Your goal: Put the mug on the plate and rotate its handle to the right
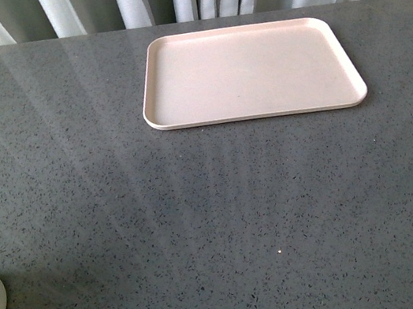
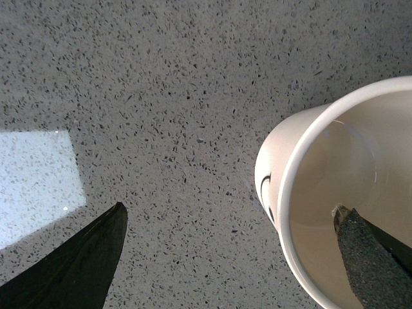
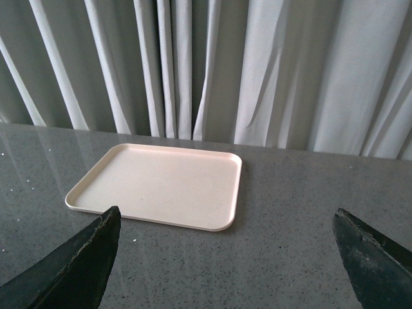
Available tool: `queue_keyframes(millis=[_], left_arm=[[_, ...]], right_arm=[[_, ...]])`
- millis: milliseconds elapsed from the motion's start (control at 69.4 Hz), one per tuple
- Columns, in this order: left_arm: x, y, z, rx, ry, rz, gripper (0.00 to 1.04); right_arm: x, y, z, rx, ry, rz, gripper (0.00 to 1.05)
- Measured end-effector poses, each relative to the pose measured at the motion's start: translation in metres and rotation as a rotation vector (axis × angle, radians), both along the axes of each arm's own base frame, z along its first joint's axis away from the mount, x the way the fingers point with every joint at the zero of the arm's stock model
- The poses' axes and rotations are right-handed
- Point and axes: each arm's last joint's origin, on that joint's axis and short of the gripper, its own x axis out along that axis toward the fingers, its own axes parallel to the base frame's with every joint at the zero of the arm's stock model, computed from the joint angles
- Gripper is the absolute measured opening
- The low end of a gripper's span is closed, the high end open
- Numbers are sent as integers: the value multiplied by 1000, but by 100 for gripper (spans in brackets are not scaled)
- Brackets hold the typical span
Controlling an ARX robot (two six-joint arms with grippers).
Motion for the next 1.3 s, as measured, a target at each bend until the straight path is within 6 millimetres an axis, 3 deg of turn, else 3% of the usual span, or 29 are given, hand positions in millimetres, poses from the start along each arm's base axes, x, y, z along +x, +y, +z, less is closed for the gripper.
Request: queue_keyframes(millis=[72, 447, 648, 1123, 1296], left_arm=[[1, 1, -5, 1, 18, 3, 94], [5, -5, -14, -6, 44, -18, 35], [1, -13, -6, -67, 34, -14, 3], [-13, -29, 13, -98, 14, -21, 2], [-12, -49, 27, -145, -18, -28, 2]], right_arm=[[0, 0, 0, 0, 0, 0, 96], [0, 0, 0, 0, 0, 0, 96], [0, 0, 0, 0, 0, 0, 96], [0, 0, 0, 0, 0, 0, 96], [0, 0, 0, 0, 0, 0, 96]])
